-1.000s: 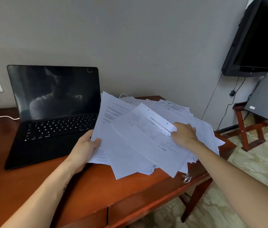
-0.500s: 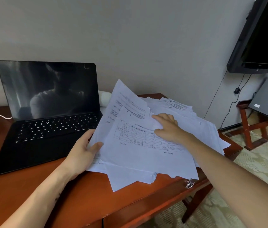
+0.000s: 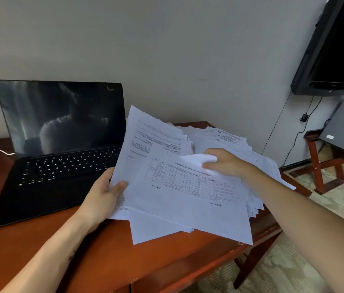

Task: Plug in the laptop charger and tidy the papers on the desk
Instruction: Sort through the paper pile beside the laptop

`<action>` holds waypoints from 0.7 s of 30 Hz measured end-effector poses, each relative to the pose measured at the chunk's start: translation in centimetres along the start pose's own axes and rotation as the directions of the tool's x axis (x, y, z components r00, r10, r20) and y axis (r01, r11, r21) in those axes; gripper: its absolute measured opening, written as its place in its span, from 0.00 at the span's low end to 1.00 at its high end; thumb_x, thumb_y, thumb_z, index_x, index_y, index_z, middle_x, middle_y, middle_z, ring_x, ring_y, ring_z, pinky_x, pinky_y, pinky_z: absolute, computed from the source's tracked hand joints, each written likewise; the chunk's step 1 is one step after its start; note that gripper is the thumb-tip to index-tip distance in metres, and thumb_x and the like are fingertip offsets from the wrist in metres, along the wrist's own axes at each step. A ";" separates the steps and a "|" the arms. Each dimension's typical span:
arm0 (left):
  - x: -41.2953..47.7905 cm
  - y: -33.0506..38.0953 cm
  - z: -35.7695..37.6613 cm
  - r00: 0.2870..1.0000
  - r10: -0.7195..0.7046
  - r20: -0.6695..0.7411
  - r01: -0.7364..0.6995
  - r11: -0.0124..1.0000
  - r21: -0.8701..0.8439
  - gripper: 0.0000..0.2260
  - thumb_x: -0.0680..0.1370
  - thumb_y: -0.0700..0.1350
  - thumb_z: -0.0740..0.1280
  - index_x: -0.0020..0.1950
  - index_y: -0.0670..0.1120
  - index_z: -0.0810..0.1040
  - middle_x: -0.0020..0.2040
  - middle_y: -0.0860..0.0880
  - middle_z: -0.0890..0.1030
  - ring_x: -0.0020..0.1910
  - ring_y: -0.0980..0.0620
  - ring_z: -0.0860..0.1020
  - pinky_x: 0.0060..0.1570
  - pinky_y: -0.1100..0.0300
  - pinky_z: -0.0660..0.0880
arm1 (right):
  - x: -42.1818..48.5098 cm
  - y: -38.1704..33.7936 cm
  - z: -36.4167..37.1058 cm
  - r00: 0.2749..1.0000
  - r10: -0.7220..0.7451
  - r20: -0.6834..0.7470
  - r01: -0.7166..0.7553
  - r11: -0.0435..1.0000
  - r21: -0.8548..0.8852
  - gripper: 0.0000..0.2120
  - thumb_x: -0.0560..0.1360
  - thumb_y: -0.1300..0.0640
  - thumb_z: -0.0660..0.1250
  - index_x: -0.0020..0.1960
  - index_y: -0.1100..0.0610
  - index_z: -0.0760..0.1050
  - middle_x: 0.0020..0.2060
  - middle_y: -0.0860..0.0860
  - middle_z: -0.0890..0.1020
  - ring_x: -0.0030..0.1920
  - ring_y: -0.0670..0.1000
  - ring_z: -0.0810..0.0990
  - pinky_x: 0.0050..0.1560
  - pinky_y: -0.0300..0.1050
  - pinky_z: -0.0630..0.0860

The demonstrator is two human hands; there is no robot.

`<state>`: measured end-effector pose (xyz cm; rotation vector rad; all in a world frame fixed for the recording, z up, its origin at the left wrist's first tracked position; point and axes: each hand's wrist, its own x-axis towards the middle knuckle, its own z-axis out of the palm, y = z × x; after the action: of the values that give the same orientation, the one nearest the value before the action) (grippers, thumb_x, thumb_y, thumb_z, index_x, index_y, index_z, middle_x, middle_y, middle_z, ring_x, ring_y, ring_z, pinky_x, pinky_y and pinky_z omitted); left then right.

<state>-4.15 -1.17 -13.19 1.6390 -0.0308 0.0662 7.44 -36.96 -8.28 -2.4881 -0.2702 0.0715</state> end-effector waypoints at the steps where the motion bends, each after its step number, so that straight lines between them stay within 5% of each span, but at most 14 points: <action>1: 0.1 0.0 0.0 1.000 -0.007 -0.007 0.007 1.000 -0.008 0.12 0.86 0.40 0.63 0.67 0.52 0.76 0.57 0.50 0.87 0.54 0.48 0.87 0.55 0.46 0.81 | -0.5 0.1 -0.2 1.000 0.024 0.003 -0.024 0.998 0.056 0.09 0.78 0.53 0.71 0.57 0.53 0.78 0.49 0.49 0.80 0.45 0.48 0.77 0.42 0.40 0.70; 4: 0.1 0.0 -0.1 0.999 -0.019 -0.029 0.018 0.999 -0.030 0.10 0.86 0.41 0.63 0.65 0.52 0.77 0.56 0.51 0.87 0.53 0.48 0.87 0.55 0.46 0.81 | -2.0 1.1 -1.1 0.993 0.122 0.007 -0.121 0.970 0.212 0.08 0.78 0.52 0.72 0.56 0.50 0.79 0.48 0.49 0.81 0.40 0.48 0.78 0.37 0.39 0.71; 9: -0.2 0.1 0.0 0.998 -0.033 -0.049 0.028 0.996 -0.089 0.09 0.86 0.42 0.62 0.64 0.52 0.77 0.55 0.50 0.87 0.53 0.48 0.87 0.54 0.47 0.81 | -4.7 2.6 -1.8 0.959 0.269 -0.084 -0.208 0.877 0.433 0.14 0.79 0.54 0.71 0.64 0.52 0.76 0.56 0.50 0.84 0.51 0.51 0.83 0.52 0.50 0.82; 12: -0.3 0.2 0.3 0.999 -0.010 -0.041 0.008 0.998 -0.064 0.09 0.86 0.42 0.62 0.65 0.53 0.76 0.56 0.52 0.87 0.54 0.49 0.87 0.55 0.48 0.81 | -6.2 1.8 -0.8 0.927 0.339 -0.160 -0.213 0.827 0.520 0.16 0.80 0.57 0.69 0.66 0.56 0.73 0.55 0.51 0.82 0.48 0.49 0.81 0.40 0.41 0.78; 18: -0.7 0.2 0.5 1.000 0.017 -0.018 -0.018 0.999 -0.035 0.11 0.86 0.43 0.63 0.67 0.53 0.75 0.57 0.53 0.87 0.55 0.51 0.86 0.53 0.51 0.82 | -7.6 -2.3 3.7 0.948 0.295 -0.117 -0.153 0.747 0.647 0.19 0.77 0.62 0.73 0.65 0.56 0.72 0.56 0.54 0.82 0.48 0.52 0.84 0.37 0.42 0.81; 21: -0.9 0.2 0.3 0.998 0.055 -0.001 -0.055 0.998 -0.027 0.13 0.86 0.43 0.62 0.70 0.53 0.74 0.61 0.55 0.85 0.58 0.54 0.85 0.57 0.52 0.80 | -7.7 -4.1 5.5 0.975 0.216 -0.056 -0.142 0.796 0.589 0.16 0.76 0.59 0.74 0.62 0.54 0.76 0.53 0.52 0.85 0.49 0.51 0.86 0.45 0.48 0.84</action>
<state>-5.03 -1.55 -13.06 1.6108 -0.0767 0.1081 -1.41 -32.13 -10.38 -1.8823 0.0453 0.0691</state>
